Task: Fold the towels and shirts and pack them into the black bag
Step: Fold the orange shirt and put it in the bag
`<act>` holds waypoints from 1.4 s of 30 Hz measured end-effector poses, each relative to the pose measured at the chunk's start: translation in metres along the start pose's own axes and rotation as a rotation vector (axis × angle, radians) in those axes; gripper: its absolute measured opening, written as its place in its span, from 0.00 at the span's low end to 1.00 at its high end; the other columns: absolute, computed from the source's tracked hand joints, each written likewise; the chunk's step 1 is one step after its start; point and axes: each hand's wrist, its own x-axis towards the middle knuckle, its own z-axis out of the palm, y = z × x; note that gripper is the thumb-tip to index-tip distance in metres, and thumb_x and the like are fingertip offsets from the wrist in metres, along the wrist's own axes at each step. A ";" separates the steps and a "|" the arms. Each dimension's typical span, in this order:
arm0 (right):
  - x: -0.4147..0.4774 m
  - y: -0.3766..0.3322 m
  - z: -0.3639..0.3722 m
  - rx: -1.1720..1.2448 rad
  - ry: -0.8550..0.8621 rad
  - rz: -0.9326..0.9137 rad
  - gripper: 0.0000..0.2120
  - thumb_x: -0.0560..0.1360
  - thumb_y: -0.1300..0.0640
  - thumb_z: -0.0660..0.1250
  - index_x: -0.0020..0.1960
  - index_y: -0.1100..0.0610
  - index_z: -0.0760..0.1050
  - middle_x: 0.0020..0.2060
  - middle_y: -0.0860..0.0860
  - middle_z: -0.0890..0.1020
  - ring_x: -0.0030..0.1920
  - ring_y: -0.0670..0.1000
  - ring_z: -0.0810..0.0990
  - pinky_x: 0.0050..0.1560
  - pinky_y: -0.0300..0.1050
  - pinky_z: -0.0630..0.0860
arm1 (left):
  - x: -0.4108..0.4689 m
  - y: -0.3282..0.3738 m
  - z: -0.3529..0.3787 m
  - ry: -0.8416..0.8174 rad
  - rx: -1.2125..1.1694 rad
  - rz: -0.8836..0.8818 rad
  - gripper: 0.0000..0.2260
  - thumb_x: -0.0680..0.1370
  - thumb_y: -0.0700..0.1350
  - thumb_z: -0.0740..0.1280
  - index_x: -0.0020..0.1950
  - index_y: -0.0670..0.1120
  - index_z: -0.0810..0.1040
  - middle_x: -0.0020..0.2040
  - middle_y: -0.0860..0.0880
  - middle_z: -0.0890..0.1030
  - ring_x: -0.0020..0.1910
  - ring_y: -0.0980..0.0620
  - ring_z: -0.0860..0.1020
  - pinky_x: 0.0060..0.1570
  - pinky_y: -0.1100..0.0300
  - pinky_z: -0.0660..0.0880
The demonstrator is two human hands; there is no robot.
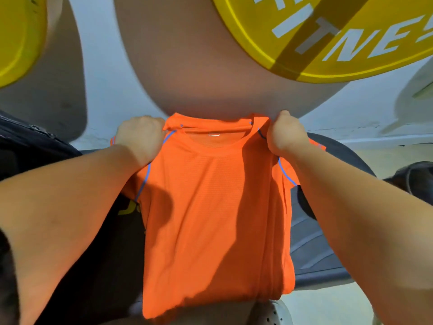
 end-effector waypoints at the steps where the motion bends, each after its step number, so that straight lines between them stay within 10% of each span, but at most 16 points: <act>1: 0.001 0.000 0.001 -0.013 0.002 -0.025 0.12 0.79 0.61 0.61 0.60 0.64 0.68 0.58 0.68 0.78 0.58 0.70 0.77 0.53 0.57 0.73 | 0.003 -0.001 0.000 0.018 0.014 -0.012 0.12 0.82 0.50 0.62 0.54 0.41 0.77 0.50 0.36 0.80 0.50 0.33 0.79 0.45 0.46 0.76; 6: -0.018 0.009 0.020 -0.062 0.036 -0.181 0.05 0.80 0.58 0.57 0.54 0.58 0.65 0.51 0.65 0.80 0.51 0.67 0.78 0.42 0.53 0.67 | -0.006 0.007 0.014 -0.011 0.064 -0.099 0.14 0.78 0.51 0.65 0.58 0.43 0.73 0.54 0.39 0.75 0.54 0.35 0.75 0.48 0.45 0.74; 10: -0.046 0.022 0.044 -0.142 -0.021 -0.245 0.23 0.77 0.43 0.63 0.66 0.54 0.67 0.63 0.59 0.75 0.65 0.63 0.73 0.61 0.57 0.71 | -0.034 0.020 0.025 -0.127 0.052 -0.173 0.27 0.77 0.54 0.64 0.74 0.49 0.64 0.68 0.42 0.70 0.65 0.39 0.69 0.60 0.43 0.68; 14: -0.086 0.036 0.065 -0.335 -0.109 -0.281 0.33 0.78 0.34 0.55 0.79 0.42 0.52 0.80 0.54 0.50 0.80 0.61 0.46 0.75 0.66 0.47 | -0.079 0.033 0.029 -0.123 -0.081 -0.254 0.32 0.77 0.56 0.64 0.79 0.50 0.59 0.78 0.42 0.60 0.75 0.38 0.59 0.69 0.37 0.59; 19: -0.135 0.006 0.079 -0.325 -0.084 -0.389 0.32 0.79 0.32 0.48 0.80 0.40 0.49 0.81 0.54 0.45 0.80 0.60 0.40 0.75 0.68 0.41 | -0.139 0.031 0.032 0.066 -0.389 -0.431 0.26 0.74 0.47 0.62 0.73 0.43 0.70 0.71 0.35 0.68 0.59 0.31 0.72 0.59 0.40 0.71; 35: -0.176 -0.026 0.125 -0.270 -0.127 -0.528 0.37 0.74 0.26 0.43 0.80 0.38 0.43 0.81 0.49 0.41 0.79 0.59 0.36 0.74 0.68 0.37 | -0.103 0.010 0.024 -0.110 -0.511 -0.924 0.11 0.77 0.41 0.62 0.55 0.40 0.79 0.58 0.37 0.78 0.58 0.35 0.77 0.55 0.46 0.75; 42: -0.174 -0.026 0.122 -0.277 -0.163 -0.531 0.37 0.74 0.25 0.41 0.80 0.39 0.41 0.80 0.49 0.39 0.79 0.59 0.34 0.74 0.68 0.35 | -0.098 0.008 -0.006 0.219 -0.807 -0.948 0.10 0.79 0.43 0.62 0.53 0.37 0.74 0.54 0.36 0.80 0.55 0.37 0.78 0.48 0.54 0.70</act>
